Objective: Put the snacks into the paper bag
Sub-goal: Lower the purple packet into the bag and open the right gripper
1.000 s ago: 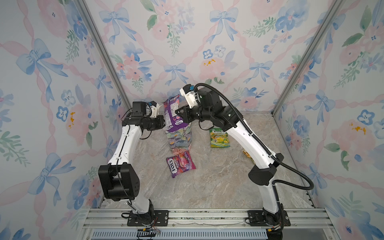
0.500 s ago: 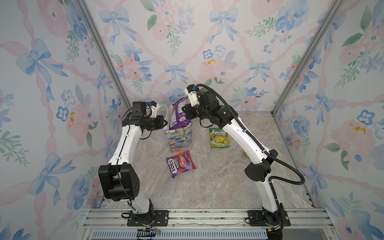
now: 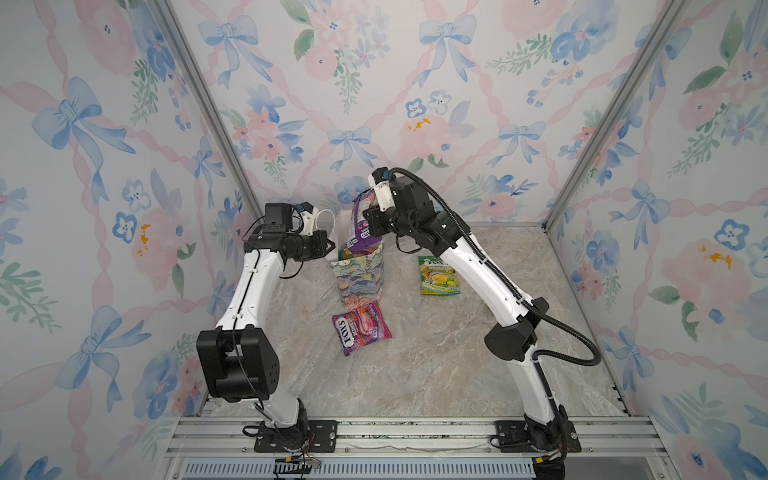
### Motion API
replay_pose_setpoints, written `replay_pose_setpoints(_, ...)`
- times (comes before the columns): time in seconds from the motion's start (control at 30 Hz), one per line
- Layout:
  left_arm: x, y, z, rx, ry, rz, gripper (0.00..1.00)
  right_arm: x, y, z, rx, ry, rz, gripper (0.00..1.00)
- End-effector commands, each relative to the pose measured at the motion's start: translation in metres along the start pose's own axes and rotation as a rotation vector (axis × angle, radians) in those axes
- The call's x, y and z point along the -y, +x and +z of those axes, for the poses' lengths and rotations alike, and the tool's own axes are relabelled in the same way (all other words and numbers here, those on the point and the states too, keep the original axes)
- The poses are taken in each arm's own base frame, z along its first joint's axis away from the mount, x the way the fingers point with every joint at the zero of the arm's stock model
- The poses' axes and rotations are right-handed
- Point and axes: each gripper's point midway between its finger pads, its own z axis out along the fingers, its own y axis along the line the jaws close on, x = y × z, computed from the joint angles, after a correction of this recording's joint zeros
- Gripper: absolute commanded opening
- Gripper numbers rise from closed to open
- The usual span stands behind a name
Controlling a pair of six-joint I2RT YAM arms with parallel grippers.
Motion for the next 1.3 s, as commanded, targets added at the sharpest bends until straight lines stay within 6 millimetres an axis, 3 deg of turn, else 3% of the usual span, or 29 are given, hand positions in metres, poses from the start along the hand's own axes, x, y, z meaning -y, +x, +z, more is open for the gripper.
replay_pose_setpoints(0.0,0.005,0.001,-0.005,0.007,0.02,0.008,0.0,-0.02,-0.01,0.003,0.049,-0.052,-0.009,0.0)
replay_pose_setpoints(0.23,0.005,0.001,-0.005,0.006,0.022,0.007,0.0,-0.037,0.004,0.018,0.025,-0.111,0.033,0.0)
replay_pose_setpoints(0.57,0.004,0.001,-0.005,0.006,0.021,0.006,0.0,-0.032,0.011,0.025,0.004,-0.112,0.067,0.0)
replay_pose_setpoints(0.97,0.004,0.001,-0.004,0.005,0.022,0.006,0.0,-0.046,0.005,-0.007,-0.003,-0.164,0.053,0.0)
replay_pose_setpoints(1.27,0.004,0.0,-0.005,0.007,0.022,0.006,0.0,-0.058,0.008,-0.019,-0.013,-0.175,0.02,0.0)
